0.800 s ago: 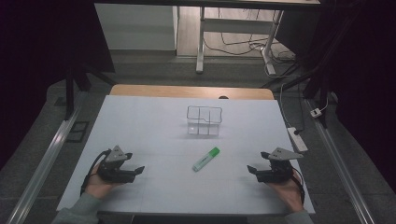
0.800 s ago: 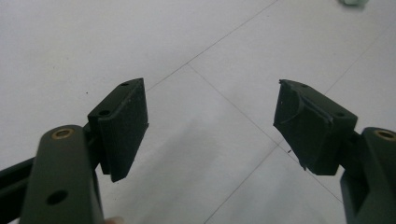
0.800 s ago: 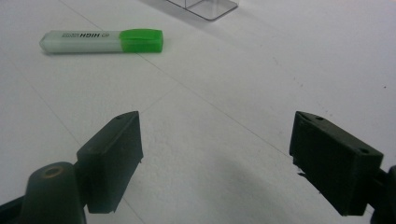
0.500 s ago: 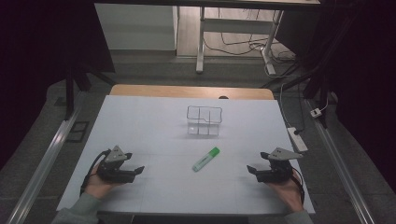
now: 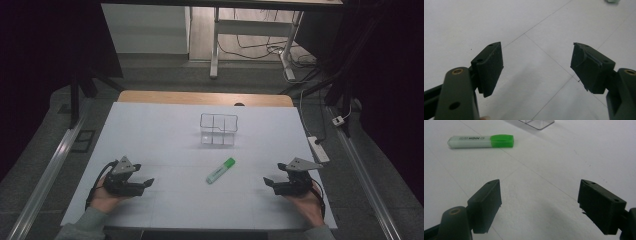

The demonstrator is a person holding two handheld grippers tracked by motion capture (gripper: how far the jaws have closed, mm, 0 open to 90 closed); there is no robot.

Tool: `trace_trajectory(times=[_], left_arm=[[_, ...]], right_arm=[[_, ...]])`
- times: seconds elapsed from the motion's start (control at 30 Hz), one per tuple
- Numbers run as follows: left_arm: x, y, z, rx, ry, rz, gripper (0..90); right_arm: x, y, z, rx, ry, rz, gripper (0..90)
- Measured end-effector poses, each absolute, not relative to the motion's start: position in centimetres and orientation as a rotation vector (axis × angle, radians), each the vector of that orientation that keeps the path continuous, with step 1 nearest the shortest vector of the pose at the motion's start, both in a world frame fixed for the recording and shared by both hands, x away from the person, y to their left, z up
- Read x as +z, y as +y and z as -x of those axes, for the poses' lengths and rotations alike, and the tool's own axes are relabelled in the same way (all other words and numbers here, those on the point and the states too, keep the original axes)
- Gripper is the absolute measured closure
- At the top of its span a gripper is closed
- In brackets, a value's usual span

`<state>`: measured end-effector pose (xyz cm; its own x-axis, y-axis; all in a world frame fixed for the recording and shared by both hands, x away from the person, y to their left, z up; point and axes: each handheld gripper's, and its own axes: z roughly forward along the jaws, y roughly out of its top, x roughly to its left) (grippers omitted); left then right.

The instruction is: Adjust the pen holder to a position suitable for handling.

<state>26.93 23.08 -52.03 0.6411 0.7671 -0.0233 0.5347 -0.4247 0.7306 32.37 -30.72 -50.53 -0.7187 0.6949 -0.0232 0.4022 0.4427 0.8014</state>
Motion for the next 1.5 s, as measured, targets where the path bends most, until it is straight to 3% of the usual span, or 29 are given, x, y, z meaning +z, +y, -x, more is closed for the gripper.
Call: trace_trajectory(times=[1.5], left_arm=[[-52.1, 23.0, -26.9, 0.413, 1.007, -2.139, 25.8]], right_arm=[[-49.2, -27.5, -34.5, 1.186, 2.406, -0.932, 22.5]])
